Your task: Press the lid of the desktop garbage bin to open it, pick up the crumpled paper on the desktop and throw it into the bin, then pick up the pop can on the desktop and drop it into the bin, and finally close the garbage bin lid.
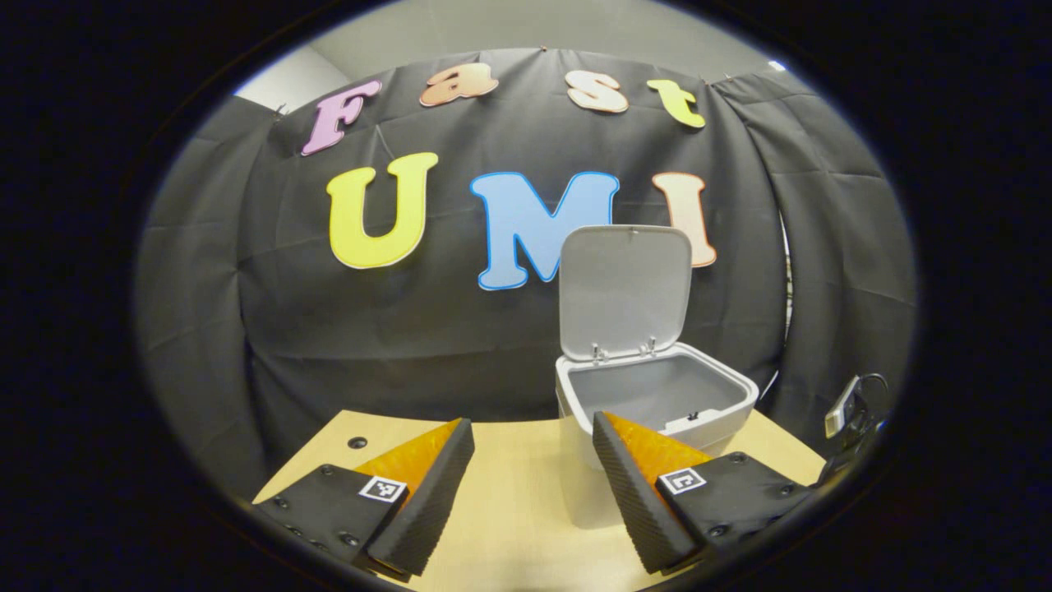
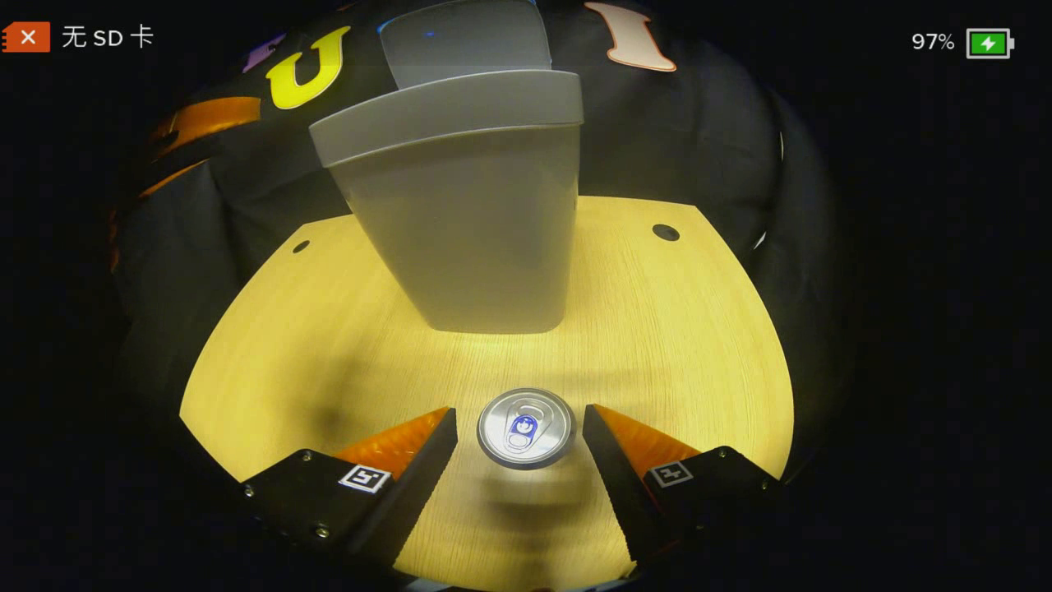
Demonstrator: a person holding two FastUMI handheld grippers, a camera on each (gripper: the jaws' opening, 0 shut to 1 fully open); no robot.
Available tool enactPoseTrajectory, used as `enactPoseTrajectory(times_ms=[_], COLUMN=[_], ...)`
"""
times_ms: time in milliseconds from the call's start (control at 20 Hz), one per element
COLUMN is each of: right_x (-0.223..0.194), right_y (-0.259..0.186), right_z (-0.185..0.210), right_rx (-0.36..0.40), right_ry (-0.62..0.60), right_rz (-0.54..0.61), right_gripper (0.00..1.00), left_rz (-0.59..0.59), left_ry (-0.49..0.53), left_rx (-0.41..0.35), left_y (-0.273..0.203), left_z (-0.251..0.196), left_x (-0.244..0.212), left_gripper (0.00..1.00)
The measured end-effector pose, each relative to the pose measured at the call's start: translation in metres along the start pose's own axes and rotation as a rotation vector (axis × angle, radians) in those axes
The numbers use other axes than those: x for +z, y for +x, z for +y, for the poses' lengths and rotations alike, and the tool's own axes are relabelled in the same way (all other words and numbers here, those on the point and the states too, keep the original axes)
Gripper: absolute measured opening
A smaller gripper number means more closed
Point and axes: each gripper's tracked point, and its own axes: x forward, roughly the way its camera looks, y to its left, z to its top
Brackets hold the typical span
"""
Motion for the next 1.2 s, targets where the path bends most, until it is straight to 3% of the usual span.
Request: enactPoseTrajectory(times_ms=[150,300,350,450,500,600,650,750,850,950,1200], right_x=[0.0,-0.001,0.0,0.001,0.003,0.007,0.01,0.02,0.032,0.045,0.083], right_y=[0.004,0.003,0.004,0.003,0.002,-0.005,-0.009,-0.017,-0.026,-0.038,-0.071], right_z=[-0.001,-0.003,-0.004,-0.005,-0.005,-0.004,-0.003,0.001,0.006,0.01,0.024], right_rx=[-0.003,-0.002,-0.003,-0.007,-0.007,-0.004,-0.003,0.006,0.019,0.031,0.071], right_ry=[-0.006,-0.003,0.001,0.001,0.001,0.004,0.006,0.013,0.022,0.029,0.063], right_rz=[0.008,0.01,0.011,0.01,0.005,-0.01,-0.02,-0.041,-0.07,-0.106,-0.211], right_gripper=[0.95,0.83,0.83,0.81,0.79,0.78,0.78,0.78,0.78,0.78,0.78], left_rz=[0.013,0.024,0.026,0.029,0.029,0.029,0.029,0.03,0.031,0.034,0.041], left_ry=[-0.009,-0.014,-0.015,-0.017,-0.017,-0.018,-0.019,-0.02,-0.018,-0.016,-0.02], left_rx=[0.012,0.014,0.014,0.014,0.014,0.013,0.011,0.009,0.006,0.005,0.004], left_y=[-0.001,0.0,0.0,0.0,0.0,0.001,0.001,0.0,0.0,0.0,0.0], left_z=[0.005,0.006,0.006,0.006,0.007,0.007,0.007,0.007,0.007,0.007,0.009], left_x=[-0.004,-0.008,-0.009,-0.011,-0.01,-0.011,-0.011,-0.011,-0.013,-0.015,-0.018], left_gripper=[1.0,1.0,0.96,1.0,0.96,0.96,0.9,0.96,0.9,1.0,1.0])
